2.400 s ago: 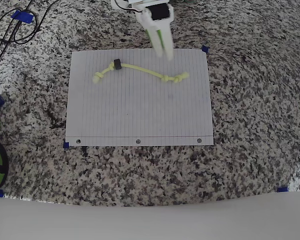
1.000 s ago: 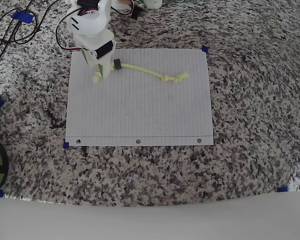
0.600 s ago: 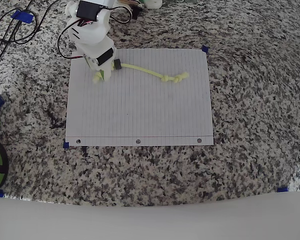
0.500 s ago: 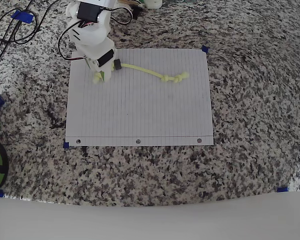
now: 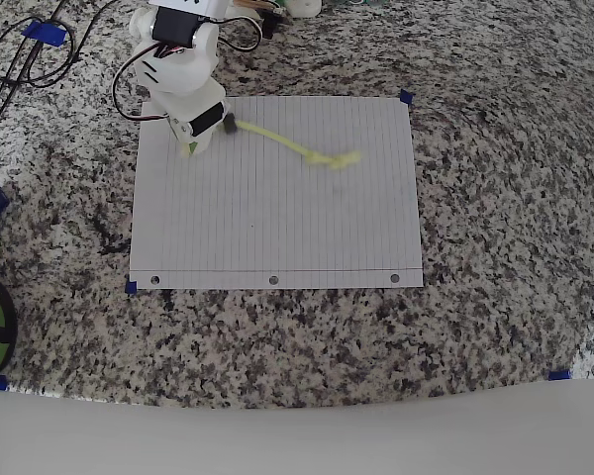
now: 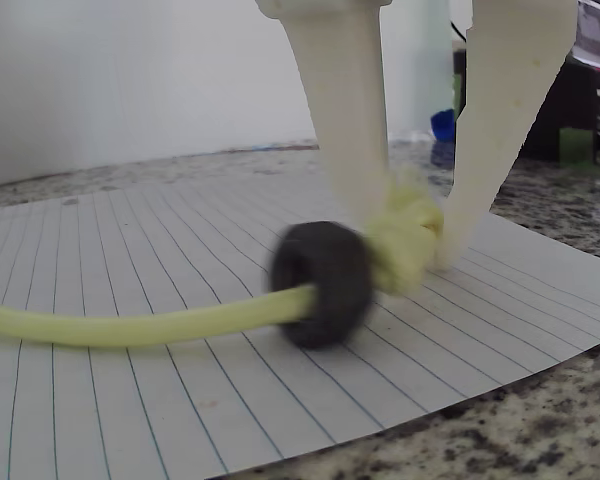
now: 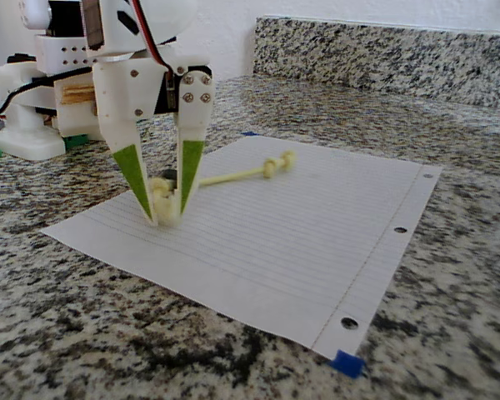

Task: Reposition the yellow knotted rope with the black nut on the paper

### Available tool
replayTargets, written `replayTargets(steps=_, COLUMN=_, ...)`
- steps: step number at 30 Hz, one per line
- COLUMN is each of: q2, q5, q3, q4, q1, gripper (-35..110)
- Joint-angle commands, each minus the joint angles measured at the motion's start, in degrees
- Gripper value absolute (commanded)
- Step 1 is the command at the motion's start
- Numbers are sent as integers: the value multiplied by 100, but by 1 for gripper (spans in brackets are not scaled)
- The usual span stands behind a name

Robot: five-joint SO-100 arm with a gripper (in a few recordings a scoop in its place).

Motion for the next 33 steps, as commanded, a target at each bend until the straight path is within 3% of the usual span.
replayTargets(steps=1, q2=44, q5=-70, q3=-141, q4=26, q1=-62, gripper=0)
replayTargets(steps=11, q2=211, q5=-360, q3=-132, q4=123, q1=-62, gripper=0)
replayTargets(steps=22, q2=1512, q5=-2733, q3=-123, q4=-387, q1=466, gripper=0)
replayTargets(steps=33, q2=3278, q5=-3938, q3=-123, q4=-624, q1=967, gripper=0)
